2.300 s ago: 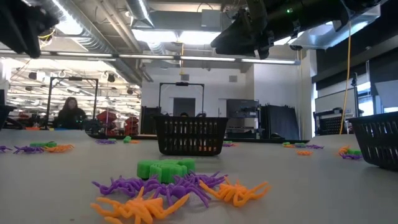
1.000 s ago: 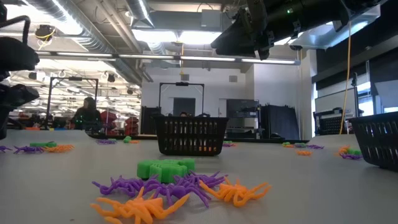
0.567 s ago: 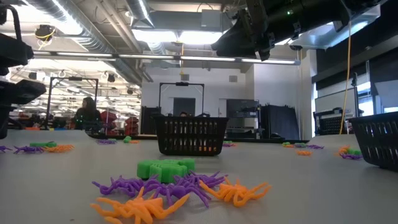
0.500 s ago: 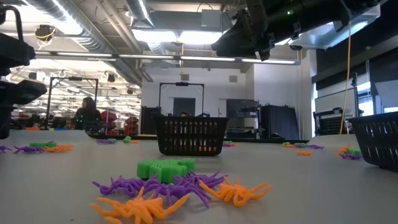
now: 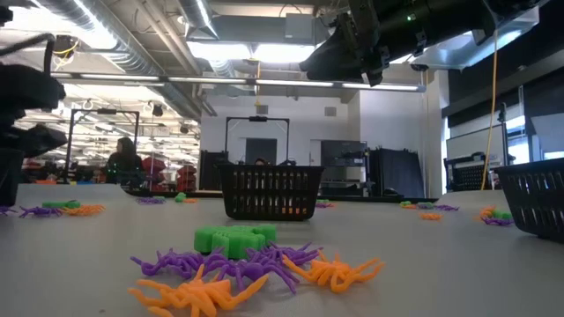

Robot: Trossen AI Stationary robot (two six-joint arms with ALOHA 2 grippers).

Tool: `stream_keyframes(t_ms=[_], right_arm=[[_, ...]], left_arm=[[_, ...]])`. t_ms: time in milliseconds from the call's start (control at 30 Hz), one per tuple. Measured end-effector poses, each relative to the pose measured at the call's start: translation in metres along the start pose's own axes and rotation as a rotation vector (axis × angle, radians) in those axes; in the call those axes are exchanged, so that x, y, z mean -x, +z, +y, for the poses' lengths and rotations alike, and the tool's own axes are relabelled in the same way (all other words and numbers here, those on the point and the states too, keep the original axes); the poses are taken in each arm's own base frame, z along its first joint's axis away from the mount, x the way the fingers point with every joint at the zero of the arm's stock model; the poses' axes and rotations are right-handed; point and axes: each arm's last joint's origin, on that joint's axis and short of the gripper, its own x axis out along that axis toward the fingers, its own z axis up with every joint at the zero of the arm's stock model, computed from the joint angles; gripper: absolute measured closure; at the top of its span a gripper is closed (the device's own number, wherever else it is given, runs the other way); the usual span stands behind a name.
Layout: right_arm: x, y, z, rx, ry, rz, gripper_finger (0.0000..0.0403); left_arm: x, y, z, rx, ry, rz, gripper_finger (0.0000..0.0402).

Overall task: Sort Halloween decoration
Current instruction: Put the violet spider toy into the bottom left black bin

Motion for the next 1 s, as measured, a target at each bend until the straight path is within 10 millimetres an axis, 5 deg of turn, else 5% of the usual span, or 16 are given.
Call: stream_keyframes(t_ms=[333,667,1000], right_arm=[[0.0,0.0,0.0,0.0,0.0,0.004,0.0236],[0.0,0.0,0.0,-0.002,0.0,0.004,0.0236],[0.0,-0.001,0.0,0.002,-0.001,0.012,0.0236]], left_arm=[[-0.009,0.002,-0.003,0.033,0.018,0.023,0.0307],[-0.012,0.001,-0.003,0.093,0.058,0.042,0.0395],[-0.009,0.001,0.001,0.074,0.122,-0.014,0.0401]])
